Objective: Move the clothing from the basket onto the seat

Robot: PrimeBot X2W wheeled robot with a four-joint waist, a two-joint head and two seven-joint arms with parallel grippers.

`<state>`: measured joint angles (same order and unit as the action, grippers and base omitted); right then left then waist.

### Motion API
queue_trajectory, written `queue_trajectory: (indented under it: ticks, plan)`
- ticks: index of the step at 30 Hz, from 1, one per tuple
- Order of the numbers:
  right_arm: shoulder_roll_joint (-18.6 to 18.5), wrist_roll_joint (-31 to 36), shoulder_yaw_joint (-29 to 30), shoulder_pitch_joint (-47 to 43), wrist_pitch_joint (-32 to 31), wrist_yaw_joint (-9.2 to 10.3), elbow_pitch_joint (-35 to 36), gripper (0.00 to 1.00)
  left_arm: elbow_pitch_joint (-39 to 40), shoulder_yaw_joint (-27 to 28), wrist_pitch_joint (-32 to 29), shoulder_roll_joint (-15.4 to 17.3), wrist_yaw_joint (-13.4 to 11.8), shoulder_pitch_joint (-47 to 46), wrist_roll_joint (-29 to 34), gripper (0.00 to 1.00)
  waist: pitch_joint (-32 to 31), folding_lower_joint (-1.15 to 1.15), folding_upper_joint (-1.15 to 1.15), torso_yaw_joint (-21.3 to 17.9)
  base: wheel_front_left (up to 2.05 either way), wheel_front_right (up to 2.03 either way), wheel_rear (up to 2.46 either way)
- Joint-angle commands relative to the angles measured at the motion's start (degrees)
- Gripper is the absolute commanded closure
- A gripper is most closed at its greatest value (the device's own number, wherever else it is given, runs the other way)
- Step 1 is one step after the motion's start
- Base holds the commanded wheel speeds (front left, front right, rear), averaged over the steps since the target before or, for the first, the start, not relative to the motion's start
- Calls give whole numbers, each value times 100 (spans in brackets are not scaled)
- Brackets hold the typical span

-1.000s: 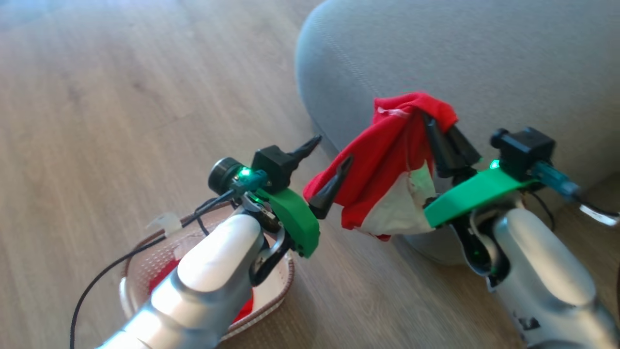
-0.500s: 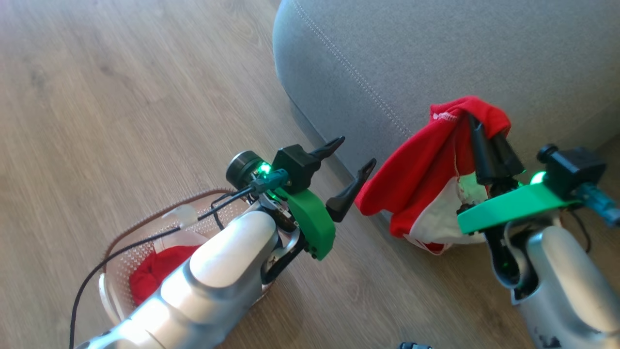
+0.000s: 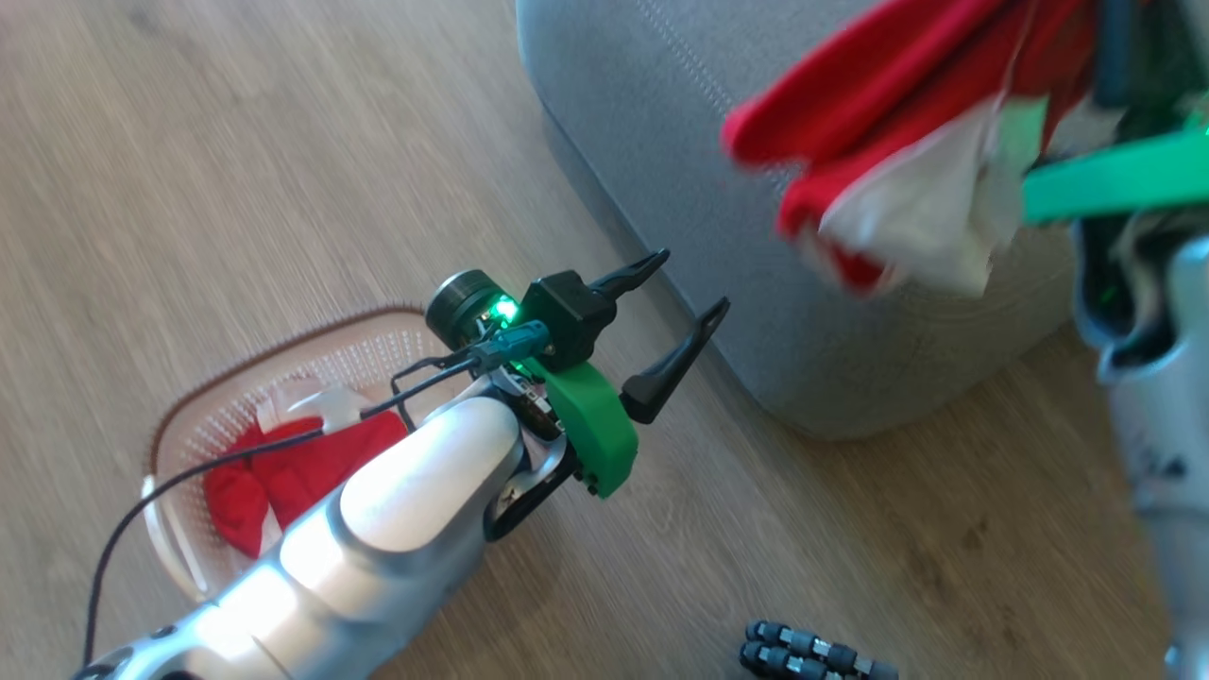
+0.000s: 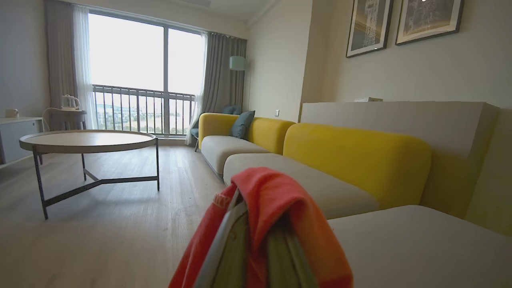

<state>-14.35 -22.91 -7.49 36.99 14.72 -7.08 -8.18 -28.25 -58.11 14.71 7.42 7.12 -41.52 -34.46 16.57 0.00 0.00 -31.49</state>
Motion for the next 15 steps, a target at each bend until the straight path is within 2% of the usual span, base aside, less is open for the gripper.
queue_trajectory:
  ticks: [1, 15]
  plan:
    - [-127, 37, 22, 191, 28, -41, 119, 100, 191, 145, 29, 88, 36, -317, -17, 0, 147, 0, 0, 12, 0, 0, 0]
    - [-1392, 679, 1162, 2308, 28, -41, -1363, 100, 466, -228, 29, 145, 36, -890, 57, 0, 1050, 0, 0, 719, 0, 0, 0]
